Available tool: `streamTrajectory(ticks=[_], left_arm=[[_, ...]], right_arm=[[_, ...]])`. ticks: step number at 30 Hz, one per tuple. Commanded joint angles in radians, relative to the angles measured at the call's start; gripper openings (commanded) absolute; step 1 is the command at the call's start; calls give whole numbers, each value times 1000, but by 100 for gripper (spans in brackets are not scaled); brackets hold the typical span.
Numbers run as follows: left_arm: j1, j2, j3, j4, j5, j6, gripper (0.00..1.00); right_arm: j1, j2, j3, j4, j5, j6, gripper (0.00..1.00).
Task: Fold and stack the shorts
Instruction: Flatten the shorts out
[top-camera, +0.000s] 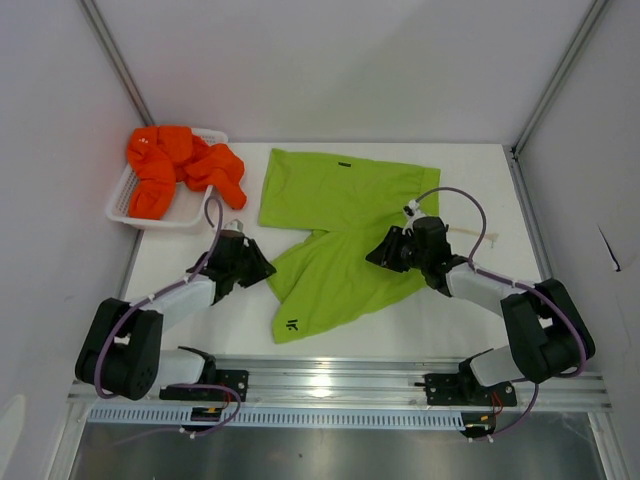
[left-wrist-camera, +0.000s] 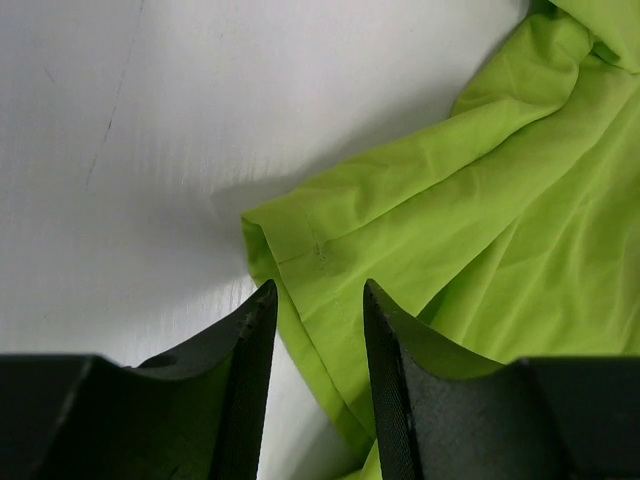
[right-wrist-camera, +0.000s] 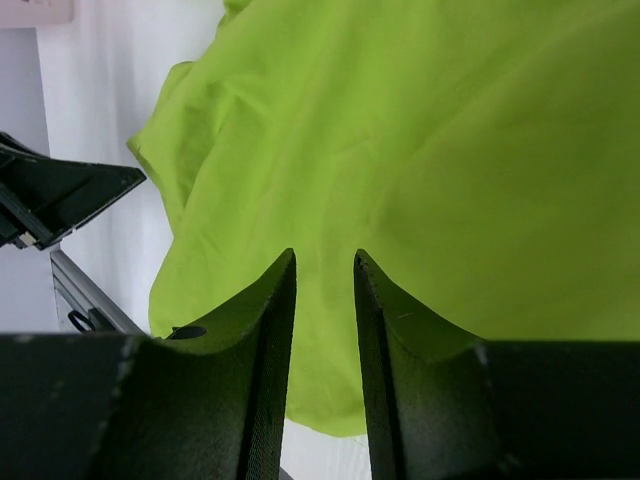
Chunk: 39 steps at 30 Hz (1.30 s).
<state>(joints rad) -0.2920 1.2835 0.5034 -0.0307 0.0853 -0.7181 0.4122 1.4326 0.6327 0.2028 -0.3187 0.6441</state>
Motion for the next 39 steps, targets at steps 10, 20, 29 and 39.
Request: streamTrajectory(ticks=[10,20,29,39], left_arm=[[7,92,49,87,-38,-41,36],[8,114,58,74,-153,-41,36],[10,145,96,114,-174,-53,0],[68,175,158,83,-183,-34,0]], right_arm=[[31,61,-13,144,-80,-40,31],[56,100,-8,162,-89,-46,29],[63,147,1,167,-105,-38,23],[66,135,-1,149,-82,-50,22]])
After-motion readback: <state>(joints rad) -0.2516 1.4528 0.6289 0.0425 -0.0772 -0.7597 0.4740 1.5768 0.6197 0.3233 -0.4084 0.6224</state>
